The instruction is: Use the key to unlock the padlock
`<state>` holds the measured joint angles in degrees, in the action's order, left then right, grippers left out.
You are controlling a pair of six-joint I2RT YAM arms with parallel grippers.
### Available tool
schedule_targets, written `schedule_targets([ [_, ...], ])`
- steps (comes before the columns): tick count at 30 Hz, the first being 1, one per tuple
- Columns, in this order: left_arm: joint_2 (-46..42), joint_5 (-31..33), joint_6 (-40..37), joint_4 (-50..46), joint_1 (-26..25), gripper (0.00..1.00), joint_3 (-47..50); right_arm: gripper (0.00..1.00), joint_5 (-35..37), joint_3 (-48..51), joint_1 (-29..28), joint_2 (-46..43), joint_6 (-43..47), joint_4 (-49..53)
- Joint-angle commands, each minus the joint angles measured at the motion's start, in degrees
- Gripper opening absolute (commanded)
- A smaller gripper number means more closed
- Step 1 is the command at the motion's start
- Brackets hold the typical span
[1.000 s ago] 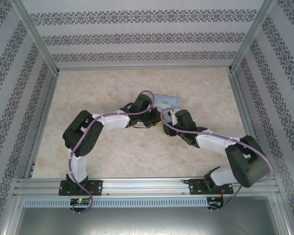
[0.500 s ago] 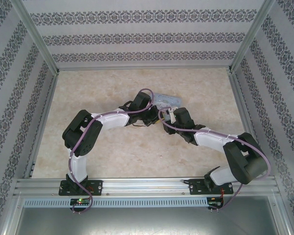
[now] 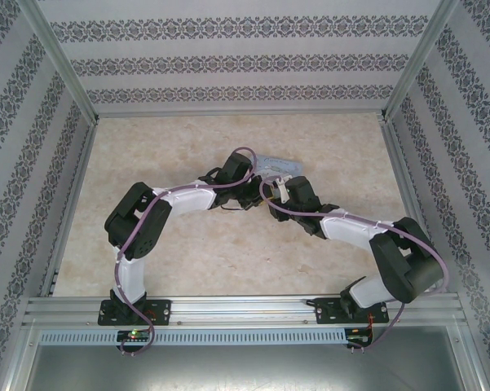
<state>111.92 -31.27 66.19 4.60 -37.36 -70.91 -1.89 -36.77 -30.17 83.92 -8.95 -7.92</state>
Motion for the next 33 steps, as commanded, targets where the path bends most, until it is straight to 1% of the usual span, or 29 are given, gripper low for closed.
schedule_targets([
  [1,0.8,-2.7,-1.0,-0.7,-0.2,0.0,-1.6,0.28,1.7,-2.3,-0.3,0.8,0.5,-2.3],
  [3,0.7,-2.7,-1.0,-0.6,-0.2,0.0,-1.6,0.24,1.5,-2.4,-0.3,1.0,0.4,-2.2],
  [6,0.8,-2.8,-1.1,-0.5,-0.2,0.0,-1.5,0.14,0.7,-2.3,0.0,0.8,-0.2,-2.2],
  [9,0.8,-2.9,-1.0,-0.5,-0.2,0.0,-1.4,0.04,-3.3,-1.9,1.5,0.5,-2.6,-3.4],
  [11,0.8,-2.8,-1.1,-0.3,-0.2,0.0,-1.1,0.01,-7.2,-1.3,2.8,0.2,-4.4,-4.9],
  [12,0.8,-2.7,-1.1,-0.3,-0.2,0.0,-0.9,0.02,-9.1,-1.1,3.2,0.0,-5.1,-5.4],
  [13,0.8,-2.4,-1.2,-0.2,-0.2,0.0,-0.7,0.09,-10.9,-1.2,3.5,-0.1,-5.5,-5.3],
  [14,0.8,-2.2,-1.2,-0.2,-0.2,0.0,-0.6,0.18,-12.2,-1.1,3.5,-0.4,-5.7,-5.1],
  [15,0.8,-1.8,-1.3,-0.2,-0.2,0.0,-0.3,0.3,-13.0,-0.9,3.6,-0.9,-6.0,-4.7],
  [16,0.7,-1.3,-1.6,-0.3,-0.2,0.0,-0.1,0.37,-13.5,-0.5,3.9,-1.5,-6.6,-4.1],
  [18,0.6,-0.3,-2.5,-1.0,-0.1,0.0,0.3,0.43,-15.1,1.0,4.9,-3.1,-8.0,-3.7],
  [22,0.6,1.2,-4.5,-2.1,-0.1,0.0,1.2,0.52,-18.0,6.1,8.0,-6.4,-13.4,-6.3],
  [25,0.6,1.6,-5.4,-2.0,-0.1,0.0,2.2,0.55,-19.8,8.9,9.4,-7.6,-18.0,-9.2],
  [28,0.4,1.7,-6.1,-2.0,-0.1,0.0,3.0,0.56,-21.2,9.7,9.5,-7.3,-21.6,-11.1],
  [33,0.2,1.5,-6.3,-0.9,-0.1,0.09,4.9,0.57,-22.1,9.5,9.5,-4.8,-26.4,-14.6],
])
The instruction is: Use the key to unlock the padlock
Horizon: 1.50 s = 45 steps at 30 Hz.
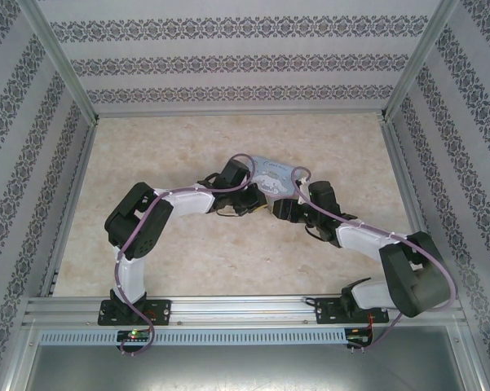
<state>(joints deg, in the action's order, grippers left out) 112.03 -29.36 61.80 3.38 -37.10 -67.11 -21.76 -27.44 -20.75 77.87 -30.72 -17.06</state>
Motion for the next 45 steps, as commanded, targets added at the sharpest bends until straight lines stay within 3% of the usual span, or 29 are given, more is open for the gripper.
schedule_targets([
  [1,0.1,-0.5,-1.8,0.6,-0.3,0.11,1.6,0.57,-2.5,0.1,0.3,2.0,-5.5,-6.5],
  [13,-4.1,0.4,-1.6,2.0,-0.4,0.36,6.0,0.57,-7.3,-3.0,4.9,14.4,-15.3,-20.3],
  [25,-10.8,3.2,-2.2,1.5,0.7,0.7,9.5,0.56,-9.6,-15.9,6.3,18.6,-11.9,-11.6],
  [32,-12.0,5.1,-5.9,-3.3,3.2,0.84,5.4,0.56,-8.8,-11.5,6.4,15.9,-8.9,-10.3],
  [45,-11.6,9.1,-14.1,-14.7,10.2,0.89,-3.2,0.47,-5.7,-9.5,5.5,17.1,-1.7,-6.9],
])
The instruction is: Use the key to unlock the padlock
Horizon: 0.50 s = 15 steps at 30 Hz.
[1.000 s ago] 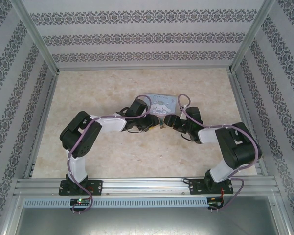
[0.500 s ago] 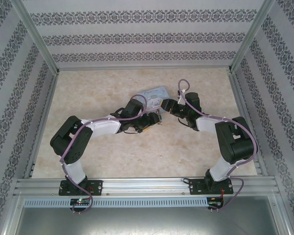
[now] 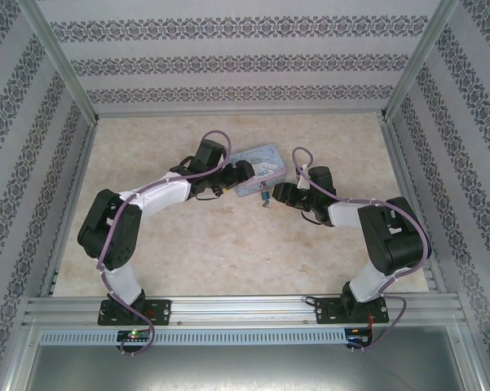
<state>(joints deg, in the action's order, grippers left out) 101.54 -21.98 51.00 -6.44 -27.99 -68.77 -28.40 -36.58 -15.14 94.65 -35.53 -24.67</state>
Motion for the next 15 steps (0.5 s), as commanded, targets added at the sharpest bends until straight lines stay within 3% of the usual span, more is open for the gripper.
schedule_targets([
  [1,-0.9,1.7,-3.6,-5.3,1.5,0.89,-1.9,0.47,0.9,-0.6,-0.3,0.6,3.3,0.8],
  [15,-0.2,1.3,-4.2,-5.8,3.6,0.91,-2.6,0.45,-0.1,-4.4,-3.0,6.3,3.3,0.3],
])
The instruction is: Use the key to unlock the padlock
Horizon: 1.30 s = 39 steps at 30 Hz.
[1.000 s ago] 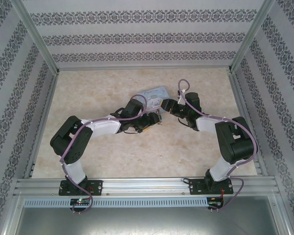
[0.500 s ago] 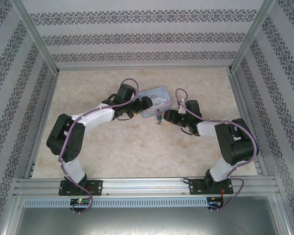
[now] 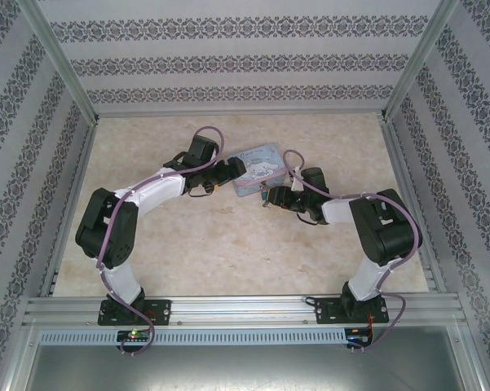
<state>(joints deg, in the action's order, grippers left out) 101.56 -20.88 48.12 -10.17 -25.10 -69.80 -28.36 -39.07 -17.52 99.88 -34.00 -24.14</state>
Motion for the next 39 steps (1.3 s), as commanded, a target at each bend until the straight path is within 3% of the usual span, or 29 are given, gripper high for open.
schedule_targets([
  [1,-0.2,0.2,-1.4,-1.9,0.8,0.91,-1.5,0.45,-0.1,-2.1,-0.9,1.4,1.7,-0.1],
  [13,0.0,-0.2,-0.8,-1.1,0.8,0.91,-1.3,0.39,0.1,-3.3,-2.4,4.5,1.3,-0.8],
  [15,0.0,-0.2,-0.7,-1.1,0.9,0.91,-1.3,0.34,0.1,-3.4,-2.4,5.0,1.0,-1.0],
  [21,0.0,-0.2,-0.8,-0.8,1.0,0.91,-1.4,0.08,0.1,-3.2,-2.0,5.2,0.4,-1.6],
  [25,0.1,0.4,-1.6,-1.6,1.0,0.91,-1.8,0.0,-0.4,-2.0,-0.9,4.2,-0.7,-2.5],
  [31,0.9,3.9,-5.3,-5.9,0.6,0.91,-4.4,0.0,-1.8,-0.6,0.3,2.4,-3.2,-3.9],
  [39,5.9,13.1,-12.7,-16.4,-3.3,0.92,-13.9,0.0,-2.8,0.2,1.3,1.9,-6.7,-5.5],
])
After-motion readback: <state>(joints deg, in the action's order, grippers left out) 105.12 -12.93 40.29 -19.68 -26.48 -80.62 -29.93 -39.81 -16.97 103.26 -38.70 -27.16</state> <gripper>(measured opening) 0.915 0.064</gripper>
